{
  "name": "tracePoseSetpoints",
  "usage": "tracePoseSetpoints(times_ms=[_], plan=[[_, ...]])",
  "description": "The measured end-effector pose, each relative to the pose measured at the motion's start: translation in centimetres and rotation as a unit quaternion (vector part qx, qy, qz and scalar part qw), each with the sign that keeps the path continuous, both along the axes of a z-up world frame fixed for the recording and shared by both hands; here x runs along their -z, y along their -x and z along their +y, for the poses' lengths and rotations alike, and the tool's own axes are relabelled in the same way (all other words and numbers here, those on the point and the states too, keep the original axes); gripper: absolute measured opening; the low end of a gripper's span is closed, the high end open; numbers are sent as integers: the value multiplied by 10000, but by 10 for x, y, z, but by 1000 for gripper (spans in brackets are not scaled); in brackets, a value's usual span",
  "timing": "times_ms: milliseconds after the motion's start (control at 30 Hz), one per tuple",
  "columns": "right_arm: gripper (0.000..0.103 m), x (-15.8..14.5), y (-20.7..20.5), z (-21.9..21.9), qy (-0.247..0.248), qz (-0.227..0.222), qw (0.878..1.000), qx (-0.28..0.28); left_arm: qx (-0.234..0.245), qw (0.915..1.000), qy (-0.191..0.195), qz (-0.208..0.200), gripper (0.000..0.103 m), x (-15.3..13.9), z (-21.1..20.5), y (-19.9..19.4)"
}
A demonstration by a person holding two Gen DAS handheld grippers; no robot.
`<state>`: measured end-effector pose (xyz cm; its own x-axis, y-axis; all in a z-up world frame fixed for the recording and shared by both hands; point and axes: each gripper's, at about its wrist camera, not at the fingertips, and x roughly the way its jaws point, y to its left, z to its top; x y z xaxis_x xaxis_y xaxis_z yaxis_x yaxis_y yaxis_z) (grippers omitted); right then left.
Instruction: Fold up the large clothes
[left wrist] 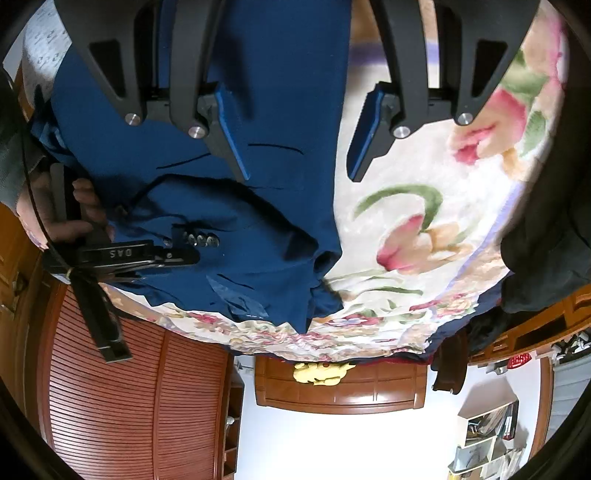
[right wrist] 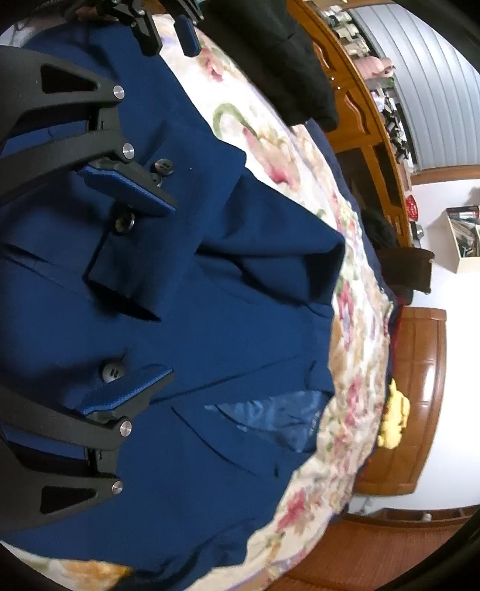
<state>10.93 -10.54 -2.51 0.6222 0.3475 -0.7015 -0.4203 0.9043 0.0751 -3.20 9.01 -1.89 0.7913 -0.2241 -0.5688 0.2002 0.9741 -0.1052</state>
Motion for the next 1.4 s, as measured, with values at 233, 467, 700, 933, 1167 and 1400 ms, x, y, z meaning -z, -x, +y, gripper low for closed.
tracePoseSetpoints(times_ms=[233,467,700,933,1167,1400], plan=[[77,12,-11,-1,-226,304,9992,-141,48,10000,-27,-33,53,3,-3,-1],[55,17,-11,4,-196,405,9986,-288,44,10000,-78,-8,53,5,-6,-1],[18,14,-5,7,-90,242,9993,-282,16,9999,-135,-21,53,6,-8,-2],[5,-8,7,-7,-381,-208,9989,-185,11,9998,-166,-55,53,6,-8,-1],[4,-50,38,-30,-473,-932,9945,74,26,9998,-158,-74,53,6,-8,1],[4,-78,69,-72,-32,-1460,9871,650,28,9998,-156,-136,53,1,-9,3]])
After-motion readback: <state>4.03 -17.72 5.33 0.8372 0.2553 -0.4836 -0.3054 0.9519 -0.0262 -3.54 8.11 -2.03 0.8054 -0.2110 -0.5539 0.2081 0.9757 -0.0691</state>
